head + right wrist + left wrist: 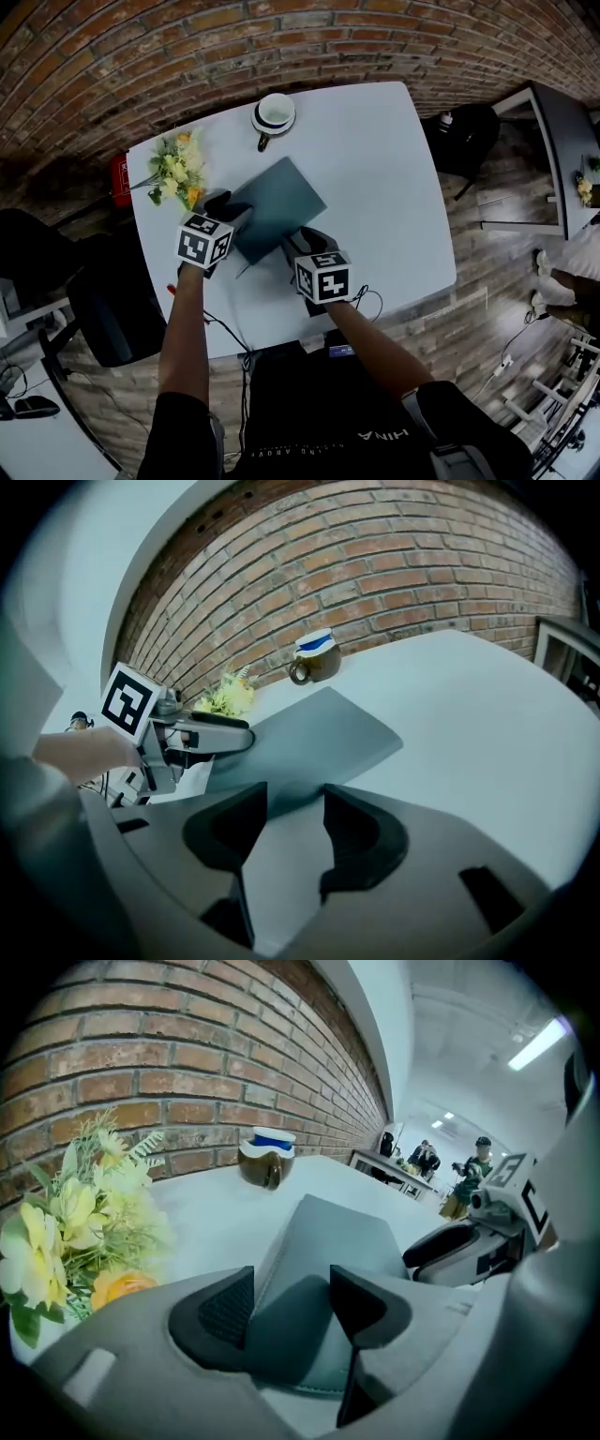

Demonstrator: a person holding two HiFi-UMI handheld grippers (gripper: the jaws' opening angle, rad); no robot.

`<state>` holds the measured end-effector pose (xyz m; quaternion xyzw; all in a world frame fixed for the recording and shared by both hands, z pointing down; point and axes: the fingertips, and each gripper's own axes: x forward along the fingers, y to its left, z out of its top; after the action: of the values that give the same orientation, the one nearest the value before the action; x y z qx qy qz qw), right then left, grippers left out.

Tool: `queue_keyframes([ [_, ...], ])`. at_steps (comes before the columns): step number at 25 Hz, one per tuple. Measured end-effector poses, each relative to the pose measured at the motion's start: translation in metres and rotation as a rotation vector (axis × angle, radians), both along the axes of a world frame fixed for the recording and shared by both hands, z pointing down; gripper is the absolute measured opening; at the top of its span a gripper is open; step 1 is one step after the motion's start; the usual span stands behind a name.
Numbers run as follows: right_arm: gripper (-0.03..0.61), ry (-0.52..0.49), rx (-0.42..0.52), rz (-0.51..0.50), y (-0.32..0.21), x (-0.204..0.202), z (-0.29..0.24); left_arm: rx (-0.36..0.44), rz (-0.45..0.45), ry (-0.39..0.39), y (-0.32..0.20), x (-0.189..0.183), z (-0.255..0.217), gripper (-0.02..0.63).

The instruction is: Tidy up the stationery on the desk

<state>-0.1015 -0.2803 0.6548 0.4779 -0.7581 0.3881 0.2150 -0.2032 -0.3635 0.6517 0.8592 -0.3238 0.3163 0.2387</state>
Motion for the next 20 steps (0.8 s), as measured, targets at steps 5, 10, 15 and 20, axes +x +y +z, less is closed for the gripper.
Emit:
queue_keyframes([
  [5,0.182,0.025,0.0,0.021,-0.001,0.002,0.002,0.033,-0.063,-0.006,-0.008,-0.008,-0.002,0.241],
  [10,0.181,0.042,-0.015,0.04,0.001,0.007,0.006,0.016,-0.059,-0.008,-0.005,-0.005,-0.001,0.228],
  [15,0.172,0.029,-0.028,0.024,0.001,0.009,0.007,-0.013,-0.048,-0.017,0.009,-0.004,0.0,0.213],
  [20,0.159,0.012,-0.052,0.007,0.003,0.021,0.008,-0.076,-0.043,-0.015,0.032,0.002,0.003,0.209],
])
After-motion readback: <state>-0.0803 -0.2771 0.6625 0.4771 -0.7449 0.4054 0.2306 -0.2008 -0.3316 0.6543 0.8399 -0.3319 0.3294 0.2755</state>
